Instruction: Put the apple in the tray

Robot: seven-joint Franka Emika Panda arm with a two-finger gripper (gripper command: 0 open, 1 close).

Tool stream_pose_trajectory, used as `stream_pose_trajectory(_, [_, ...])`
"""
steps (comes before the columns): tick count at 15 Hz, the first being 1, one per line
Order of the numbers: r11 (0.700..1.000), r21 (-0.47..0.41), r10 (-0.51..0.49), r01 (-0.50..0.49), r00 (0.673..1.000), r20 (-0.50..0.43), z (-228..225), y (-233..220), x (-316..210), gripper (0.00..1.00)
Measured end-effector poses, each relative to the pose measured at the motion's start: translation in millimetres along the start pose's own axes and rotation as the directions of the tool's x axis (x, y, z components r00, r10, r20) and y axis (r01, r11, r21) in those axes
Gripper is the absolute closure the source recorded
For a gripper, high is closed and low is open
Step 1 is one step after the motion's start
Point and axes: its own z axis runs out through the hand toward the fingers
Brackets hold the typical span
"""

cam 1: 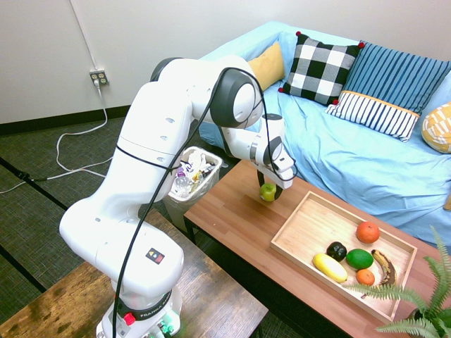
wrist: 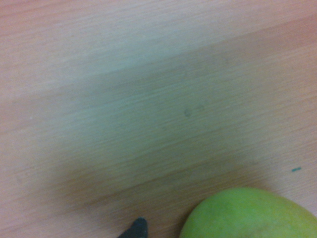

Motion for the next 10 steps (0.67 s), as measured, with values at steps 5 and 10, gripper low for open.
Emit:
stream_pose_trajectory(5, [1.0,0.007,0.015,-0.015,1.0,0.007,-0.9,-2.7,-0.7,1.0])
stream_pose_trajectory(10, [0.995,0.065,0.071,-0.069,0.997,-0.03,-52.6,6.9,40.7,1.0])
